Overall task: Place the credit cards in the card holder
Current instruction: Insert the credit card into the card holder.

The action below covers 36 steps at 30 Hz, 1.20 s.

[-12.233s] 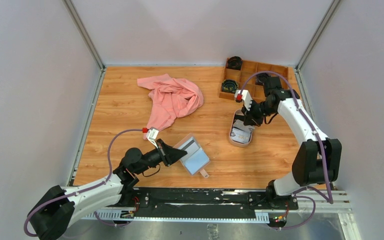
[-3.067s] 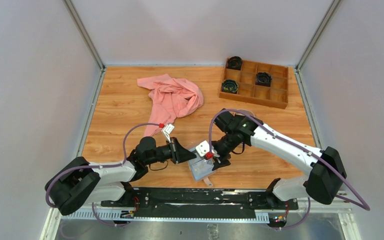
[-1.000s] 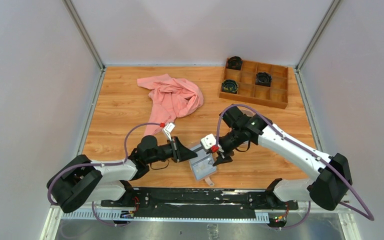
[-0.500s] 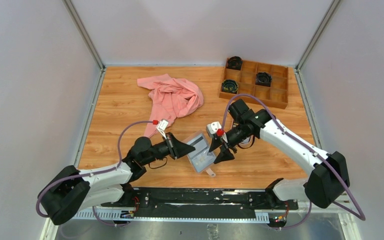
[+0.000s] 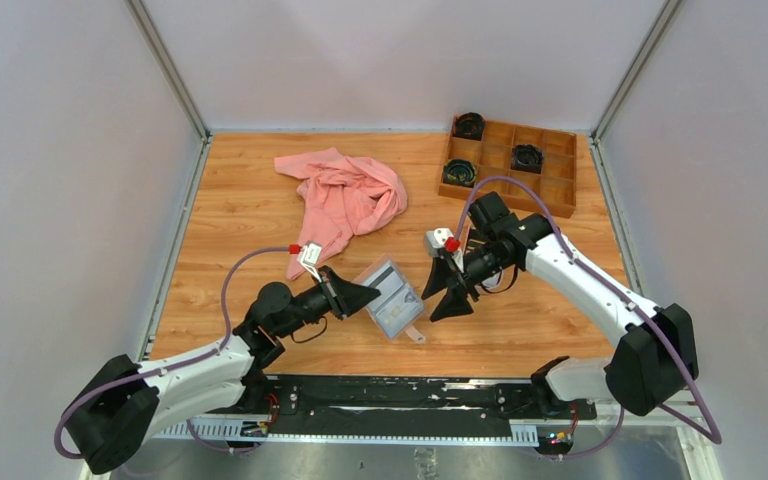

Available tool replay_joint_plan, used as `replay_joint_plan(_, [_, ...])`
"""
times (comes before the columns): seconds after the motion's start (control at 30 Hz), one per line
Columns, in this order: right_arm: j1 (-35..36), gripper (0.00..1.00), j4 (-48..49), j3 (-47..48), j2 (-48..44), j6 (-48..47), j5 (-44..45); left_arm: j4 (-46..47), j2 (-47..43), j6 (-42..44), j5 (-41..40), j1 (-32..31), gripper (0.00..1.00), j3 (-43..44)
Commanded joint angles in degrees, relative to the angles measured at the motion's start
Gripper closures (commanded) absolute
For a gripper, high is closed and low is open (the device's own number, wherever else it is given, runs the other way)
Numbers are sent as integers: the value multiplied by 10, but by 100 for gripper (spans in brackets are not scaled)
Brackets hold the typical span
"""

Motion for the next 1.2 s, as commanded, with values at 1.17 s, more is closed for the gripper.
replay_joint_plan(1.17, [-30,46,23,-14,1,57,-43,-6,-30,1,-60,0,100,-11])
